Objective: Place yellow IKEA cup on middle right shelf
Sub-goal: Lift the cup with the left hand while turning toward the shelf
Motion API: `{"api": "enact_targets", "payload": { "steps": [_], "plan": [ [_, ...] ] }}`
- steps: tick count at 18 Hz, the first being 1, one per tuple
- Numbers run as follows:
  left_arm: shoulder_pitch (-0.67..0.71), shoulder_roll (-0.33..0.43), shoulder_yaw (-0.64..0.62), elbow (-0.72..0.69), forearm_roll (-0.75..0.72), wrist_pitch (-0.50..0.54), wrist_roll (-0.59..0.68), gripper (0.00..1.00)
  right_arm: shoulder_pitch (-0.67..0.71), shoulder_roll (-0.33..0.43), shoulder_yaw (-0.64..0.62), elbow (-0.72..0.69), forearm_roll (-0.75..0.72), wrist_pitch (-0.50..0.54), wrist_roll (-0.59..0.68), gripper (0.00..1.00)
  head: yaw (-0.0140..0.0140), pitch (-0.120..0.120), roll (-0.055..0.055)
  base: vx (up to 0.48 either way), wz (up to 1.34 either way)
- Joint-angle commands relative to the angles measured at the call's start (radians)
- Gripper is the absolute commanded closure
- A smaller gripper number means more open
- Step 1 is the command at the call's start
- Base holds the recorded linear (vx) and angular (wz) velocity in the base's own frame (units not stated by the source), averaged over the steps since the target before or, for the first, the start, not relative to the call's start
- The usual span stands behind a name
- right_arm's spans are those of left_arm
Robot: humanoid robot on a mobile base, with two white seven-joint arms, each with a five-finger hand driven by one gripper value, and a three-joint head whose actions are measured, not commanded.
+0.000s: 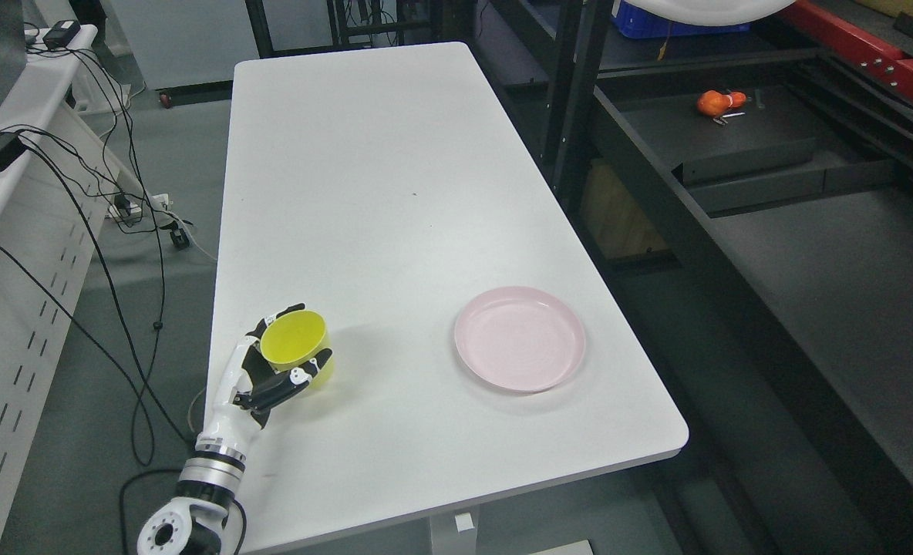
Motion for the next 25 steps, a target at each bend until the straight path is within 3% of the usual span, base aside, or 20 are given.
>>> {"api": "enact_targets", "payload": {
  "steps": [1,12,25],
  "plan": [
    [0.097,0.016,0.007,-0.272,0.057,-0.016,-0.003,1.00,0.014,-0.017,0.017,0.000,-0.025,0.001,0.001,0.01,0.0000,0.000,0.000,-0.022,0.00],
    [0.136,0.016,-0.016,-0.291,0.065,-0.031,-0.005,1.00,0.014,-0.017,0.017,0.000,-0.025,0.001,0.001,0.01,0.0000,0.000,0.000,-0.129,0.01],
    [0.133,0.016,-0.045,-0.305,0.063,-0.031,-0.001,1.00,0.014,-0.017,0.017,0.000,-0.025,0.001,0.001,0.01,0.0000,0.000,0.000,-0.271,-0.16]
  ]
}}
